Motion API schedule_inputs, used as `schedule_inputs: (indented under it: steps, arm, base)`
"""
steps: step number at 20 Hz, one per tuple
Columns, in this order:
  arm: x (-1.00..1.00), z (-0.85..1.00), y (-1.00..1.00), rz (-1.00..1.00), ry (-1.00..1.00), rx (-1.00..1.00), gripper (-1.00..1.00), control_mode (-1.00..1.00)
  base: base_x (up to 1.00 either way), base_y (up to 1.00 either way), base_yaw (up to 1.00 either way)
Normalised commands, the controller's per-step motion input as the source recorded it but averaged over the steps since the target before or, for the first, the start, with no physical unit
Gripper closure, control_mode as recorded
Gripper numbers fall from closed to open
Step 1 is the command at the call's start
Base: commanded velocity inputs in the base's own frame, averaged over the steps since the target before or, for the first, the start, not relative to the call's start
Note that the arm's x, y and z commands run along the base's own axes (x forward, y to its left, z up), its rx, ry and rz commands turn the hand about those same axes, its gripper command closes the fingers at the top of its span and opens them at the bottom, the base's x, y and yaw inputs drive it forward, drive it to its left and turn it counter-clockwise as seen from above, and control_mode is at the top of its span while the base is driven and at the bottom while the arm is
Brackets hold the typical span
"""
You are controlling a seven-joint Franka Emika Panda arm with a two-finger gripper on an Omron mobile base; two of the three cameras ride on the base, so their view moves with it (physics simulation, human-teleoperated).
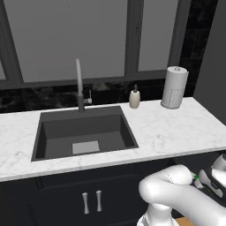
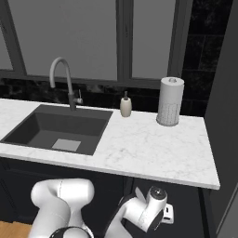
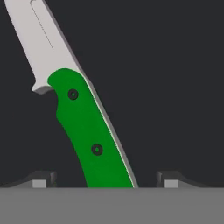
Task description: Pick up the knife from the drawer and place it on the cutting board. Then place the meat from the plate to the cutting board.
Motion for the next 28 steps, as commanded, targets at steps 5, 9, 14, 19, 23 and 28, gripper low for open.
schedule_inputs:
  steps: [5, 9, 14, 19, 23, 28]
  arm:
    - [0.00, -0.05, 0.00, 0.00, 0.02, 0.00, -1.00, -1.00]
    - [-0.02, 0.00, 0.00, 0.00, 0.00, 0.00, 1.00, -1.00]
    - [-0.04, 0.00, 0.00, 0.00, 0.00, 0.00, 1.00, -1.00]
    - [-0.05, 0.00, 0.00, 0.00, 0.00, 0.00, 1.00, -1.00]
    - [-0.23, 0.22, -0.07, 0.00, 0.00, -0.01, 1.00, -1.00]
    - [-0.50, 0.57, -0.08, 0.00, 0.01, 0.00, 1.00, -1.00]
  base:
    - [0.00, 0.00, 0.00]
    - [0.00, 0.00, 0.00]
    - [0.00, 0.00, 0.00]
    - [0.00, 0.00, 0.00]
    - [0.00, 0.00, 0.00]
    - [0.00, 0.00, 0.00]
